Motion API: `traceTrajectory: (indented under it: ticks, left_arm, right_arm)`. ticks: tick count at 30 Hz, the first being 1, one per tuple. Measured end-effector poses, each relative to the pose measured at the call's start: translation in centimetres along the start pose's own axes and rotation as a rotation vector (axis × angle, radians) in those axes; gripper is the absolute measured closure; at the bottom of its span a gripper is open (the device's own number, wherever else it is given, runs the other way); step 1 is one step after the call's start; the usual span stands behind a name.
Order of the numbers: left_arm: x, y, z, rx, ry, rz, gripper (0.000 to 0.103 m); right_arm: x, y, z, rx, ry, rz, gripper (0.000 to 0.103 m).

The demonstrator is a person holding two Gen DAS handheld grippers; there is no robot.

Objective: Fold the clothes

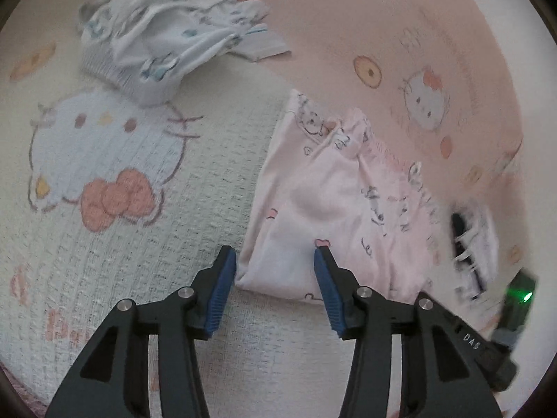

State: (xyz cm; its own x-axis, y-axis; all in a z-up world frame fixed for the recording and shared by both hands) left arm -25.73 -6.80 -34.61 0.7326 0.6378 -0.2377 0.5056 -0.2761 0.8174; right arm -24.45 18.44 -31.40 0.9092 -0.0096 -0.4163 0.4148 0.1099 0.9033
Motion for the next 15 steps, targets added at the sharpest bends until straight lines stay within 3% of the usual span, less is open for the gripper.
traceTrajectory:
  ticks: [2,3,4,8,9,10,11,12,13,15]
  left_arm:
    - [0.1,-0.2,-0.5,-0.015,-0.031,-0.021,0.061]
    - [0.3,-0.3,-0.8,-0.006,-0.033,-0.011,0.061]
    - [0.4,-0.3,-0.9,0.003,-0.033,-0.002,0.061]
    - [0.6,-0.1,-0.6,0.015,-0.022,0.007,0.063]
    - [0.6,-0.3,-0.7,0.007,-0.034,0.005,0.068]
    - [0.6,-0.6,-0.8,0.0,-0.046,0.003,0.085]
    - [0.6,-0.8,-0.9,-0.006,-0.055,0.002,0.091]
    - [0.7,-0.9,-1.0,-0.011,-0.059,0.001,0.091]
    - [0.7,-0.8,-1.1,-0.021,-0.072,-0.01,0.092]
    - [0.6,-0.2,-1.9,-0.044,-0.129,-0.029,0.093]
  right_arm:
    - [-0.2,-0.1,0.9,0.028,0.047,-0.003,0.04]
    - [-0.3,0.0,1.4,0.01,0.057,-0.008,0.053]
    - [-0.5,0.1,1.8,-0.017,0.063,-0.011,0.057]
    - [-0.5,0.1,0.7,-0.043,0.02,-0.019,0.052]
    - [-0.6,0.0,0.2,-0.053,0.001,-0.025,0.048]
    - [-0.7,0.0,-0.1,-0.054,-0.006,-0.036,0.048]
    - [-0.8,0.0,-0.2,-0.05,0.0,-0.039,0.049]
    - [-0.9,-0.1,-0.1,-0.041,0.028,-0.039,0.058]
    - [-1.0,-0.1,0.2,-0.034,0.064,-0.039,0.075]
    - [-1.2,0.1,0.3,-0.022,0.133,-0.041,0.088]
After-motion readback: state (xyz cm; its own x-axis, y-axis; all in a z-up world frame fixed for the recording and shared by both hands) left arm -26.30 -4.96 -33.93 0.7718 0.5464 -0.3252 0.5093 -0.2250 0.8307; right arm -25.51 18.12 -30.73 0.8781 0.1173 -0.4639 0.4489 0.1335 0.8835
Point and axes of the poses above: each gripper's, at about its wrist camera, not at the fingertips, and y roughly against the way its jaws point, z to its left, x to its underside, the point moved 9 cm from there along -y, roughly the way its jaws point, and after that the axes turned 14 degrees about y, right-handed, at the moved point
